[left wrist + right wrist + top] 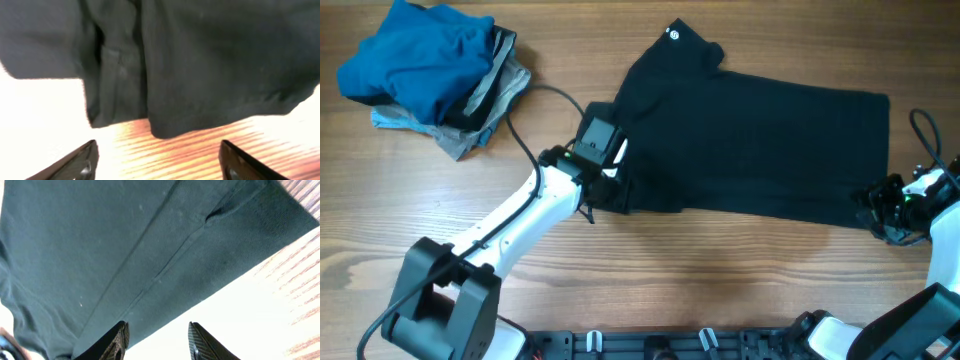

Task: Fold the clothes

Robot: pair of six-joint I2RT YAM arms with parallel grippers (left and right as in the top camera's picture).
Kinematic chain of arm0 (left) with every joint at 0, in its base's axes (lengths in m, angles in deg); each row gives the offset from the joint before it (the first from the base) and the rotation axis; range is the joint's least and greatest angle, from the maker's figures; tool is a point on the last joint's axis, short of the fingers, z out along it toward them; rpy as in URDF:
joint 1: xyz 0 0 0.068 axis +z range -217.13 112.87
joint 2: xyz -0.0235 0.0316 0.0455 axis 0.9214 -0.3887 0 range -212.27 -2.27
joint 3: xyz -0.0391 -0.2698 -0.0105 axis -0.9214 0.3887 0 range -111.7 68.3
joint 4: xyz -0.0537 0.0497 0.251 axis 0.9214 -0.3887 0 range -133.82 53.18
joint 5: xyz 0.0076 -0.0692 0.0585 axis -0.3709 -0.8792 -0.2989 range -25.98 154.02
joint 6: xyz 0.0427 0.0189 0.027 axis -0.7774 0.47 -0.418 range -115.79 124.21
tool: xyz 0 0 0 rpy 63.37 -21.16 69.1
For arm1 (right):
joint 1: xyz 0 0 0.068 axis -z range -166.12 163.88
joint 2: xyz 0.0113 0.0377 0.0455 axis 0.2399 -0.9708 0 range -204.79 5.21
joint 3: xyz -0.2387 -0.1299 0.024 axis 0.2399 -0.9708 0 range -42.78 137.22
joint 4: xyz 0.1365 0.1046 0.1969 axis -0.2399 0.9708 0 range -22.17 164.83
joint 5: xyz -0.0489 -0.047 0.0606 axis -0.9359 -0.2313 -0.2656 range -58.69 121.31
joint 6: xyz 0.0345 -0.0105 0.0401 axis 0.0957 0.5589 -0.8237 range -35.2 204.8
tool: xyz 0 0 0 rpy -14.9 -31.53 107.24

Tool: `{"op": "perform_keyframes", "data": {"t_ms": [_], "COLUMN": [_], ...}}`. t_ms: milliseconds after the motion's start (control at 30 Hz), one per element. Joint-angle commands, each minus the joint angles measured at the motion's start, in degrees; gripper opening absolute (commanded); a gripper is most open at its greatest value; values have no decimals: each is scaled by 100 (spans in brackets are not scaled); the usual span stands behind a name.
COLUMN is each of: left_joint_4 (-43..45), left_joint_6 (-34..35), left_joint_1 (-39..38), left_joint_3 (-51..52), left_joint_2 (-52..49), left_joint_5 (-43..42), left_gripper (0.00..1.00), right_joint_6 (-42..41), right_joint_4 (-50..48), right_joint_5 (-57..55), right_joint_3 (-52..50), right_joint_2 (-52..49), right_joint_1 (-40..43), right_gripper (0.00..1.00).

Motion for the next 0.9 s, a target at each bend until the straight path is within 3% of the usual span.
{"op": "perform_keyframes", "data": {"t_ms": [0,133,333,400,467,533,667,867], "left_joint_4": [323,614,791,820,737,516,101,1099], "left_joint_6": [-457,-463,-719,-719,-715,-715,-717,-741], "left_joint_1": [11,11,11,13,11,13,17,17], "left_joint_3": [326,382,382,382,295,79,-597,-833], "left_joint_2": [-9,-146,-634,-710,-671,-590,-275,-238], "left_joint_5": [-549,-553,-553,-553,-640,-750,-721,-223], "left_gripper": [73,64,58,44,15,4,4,4], "right_joint_6": [153,155,155,155,155,162,155,157], "right_joint_4": [-17,-15,-9,-9,-17,-15,-35,-68], "right_joint_5": [133,129,131,131,131,131,131,129], "right_joint_3": [61,61,61,61,61,61,61,61], "right_joint_2": [52,52,52,52,52,52,52,52], "right_joint_1": [-44,-44,-44,-44,-44,-44,-44,-44], "right_gripper": [43,43,43,43,43,43,43,43]}}
